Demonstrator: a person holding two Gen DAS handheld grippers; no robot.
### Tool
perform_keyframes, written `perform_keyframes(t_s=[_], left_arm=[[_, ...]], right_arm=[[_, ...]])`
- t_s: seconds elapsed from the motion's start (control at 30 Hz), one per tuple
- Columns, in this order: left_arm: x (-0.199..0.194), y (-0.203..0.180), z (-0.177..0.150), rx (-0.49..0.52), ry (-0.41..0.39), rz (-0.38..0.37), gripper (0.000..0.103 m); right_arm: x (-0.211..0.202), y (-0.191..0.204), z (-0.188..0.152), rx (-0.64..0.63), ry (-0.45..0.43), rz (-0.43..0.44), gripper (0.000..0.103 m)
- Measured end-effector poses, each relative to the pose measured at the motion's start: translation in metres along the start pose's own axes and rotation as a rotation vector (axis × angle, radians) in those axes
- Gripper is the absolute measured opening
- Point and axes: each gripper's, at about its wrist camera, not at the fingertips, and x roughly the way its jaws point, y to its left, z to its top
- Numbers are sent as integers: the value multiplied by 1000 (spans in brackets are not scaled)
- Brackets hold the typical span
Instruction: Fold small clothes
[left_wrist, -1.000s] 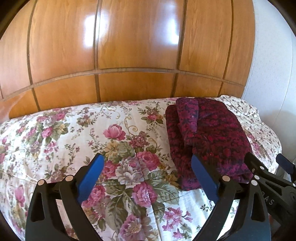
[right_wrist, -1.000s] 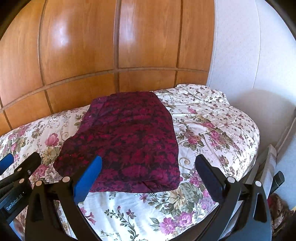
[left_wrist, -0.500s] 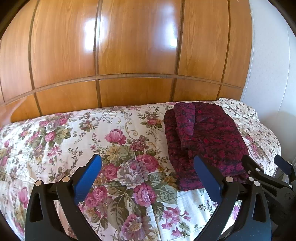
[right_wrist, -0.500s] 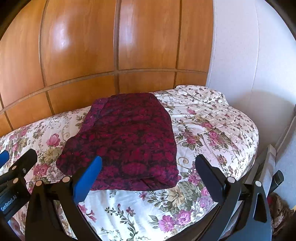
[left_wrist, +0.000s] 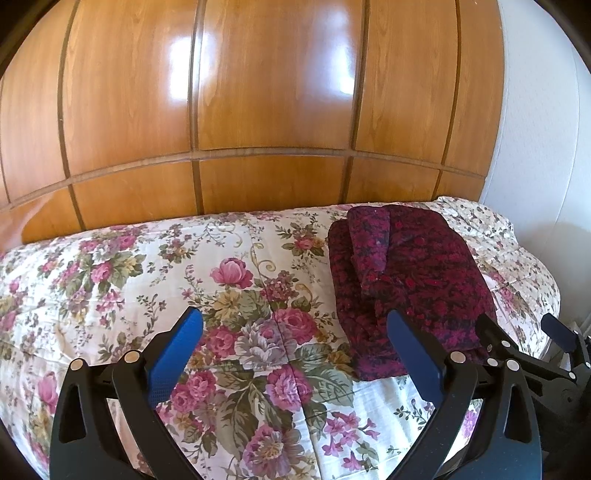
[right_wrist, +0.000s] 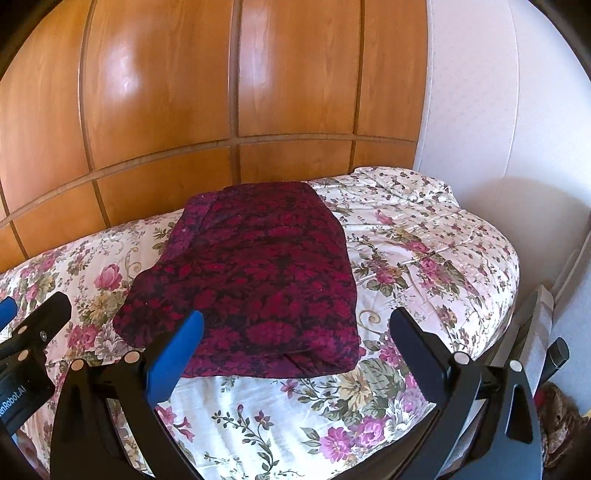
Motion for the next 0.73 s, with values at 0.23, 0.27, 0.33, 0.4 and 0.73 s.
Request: perform_keyframes(t_s=[0.23,0.27,0.33,0.4,0.73], left_arm=[[-3,1,1,-1,-8,0,99],[-4,2,1,-3,-16,1,99],[-3,2,1,4,-23,-1,99],[-3,2,1,6,-22,0,99],[7,7,0,-18,11,19,99]], right_arm=[[3,2,-2,-3,10,8,101],[3,2,-2,-3,11,7,101],[3,2,-2,-2,11,8,101],[3,2,-2,-3,10,8,101],[5,1,2,1,2,9,101]])
